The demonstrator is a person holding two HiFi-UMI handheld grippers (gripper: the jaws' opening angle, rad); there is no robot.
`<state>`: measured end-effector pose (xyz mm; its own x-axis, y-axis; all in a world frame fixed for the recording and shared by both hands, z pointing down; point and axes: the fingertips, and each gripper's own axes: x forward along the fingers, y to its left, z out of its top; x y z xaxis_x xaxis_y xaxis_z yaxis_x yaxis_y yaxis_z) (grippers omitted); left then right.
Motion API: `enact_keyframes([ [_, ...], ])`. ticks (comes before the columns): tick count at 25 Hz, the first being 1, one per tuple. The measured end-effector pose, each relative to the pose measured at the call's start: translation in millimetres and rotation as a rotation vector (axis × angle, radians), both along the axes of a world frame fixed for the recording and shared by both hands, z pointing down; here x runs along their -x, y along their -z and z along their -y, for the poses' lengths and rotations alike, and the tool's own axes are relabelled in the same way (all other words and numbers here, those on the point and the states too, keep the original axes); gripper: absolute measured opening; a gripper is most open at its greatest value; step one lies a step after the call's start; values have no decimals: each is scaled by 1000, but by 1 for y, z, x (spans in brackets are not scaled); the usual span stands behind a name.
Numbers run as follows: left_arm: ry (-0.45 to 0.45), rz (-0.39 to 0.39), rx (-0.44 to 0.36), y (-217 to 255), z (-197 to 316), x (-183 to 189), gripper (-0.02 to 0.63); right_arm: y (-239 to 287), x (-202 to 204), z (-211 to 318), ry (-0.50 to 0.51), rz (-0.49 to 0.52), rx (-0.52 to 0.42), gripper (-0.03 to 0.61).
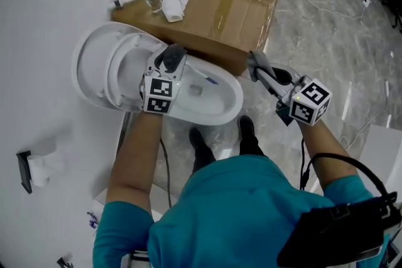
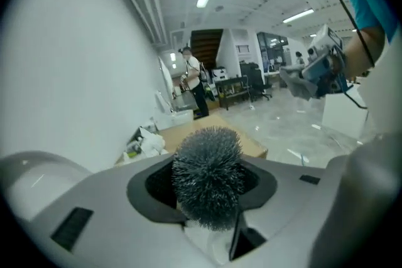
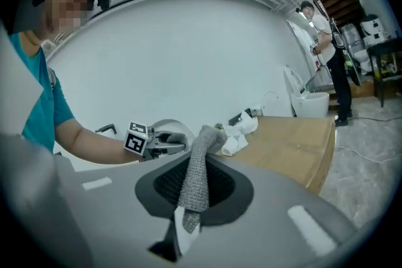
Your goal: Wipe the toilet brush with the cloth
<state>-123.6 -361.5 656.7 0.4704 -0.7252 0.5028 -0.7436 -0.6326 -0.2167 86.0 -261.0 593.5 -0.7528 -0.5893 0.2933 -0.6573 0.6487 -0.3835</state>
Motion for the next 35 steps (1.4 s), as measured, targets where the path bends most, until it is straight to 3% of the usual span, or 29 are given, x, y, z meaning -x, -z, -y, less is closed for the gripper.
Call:
enact_keyframes([
  [6, 74, -115, -162, 158, 5, 30, 195, 104, 32, 12, 48, 31, -141, 18],
  [14, 88, -221, -292, 281, -27, 44, 195, 206, 96, 6, 204, -9, -306, 18],
  [21, 93, -315, -298, 321, -41, 39, 195, 243, 174, 9, 356, -144, -386, 18],
  [29, 130, -407, -287, 354, -28, 40, 195, 263, 219, 37, 345, -236, -448, 18],
  [35, 170, -528, -235, 357, -14, 47, 195, 273, 228, 49, 333, -276, -478, 18],
])
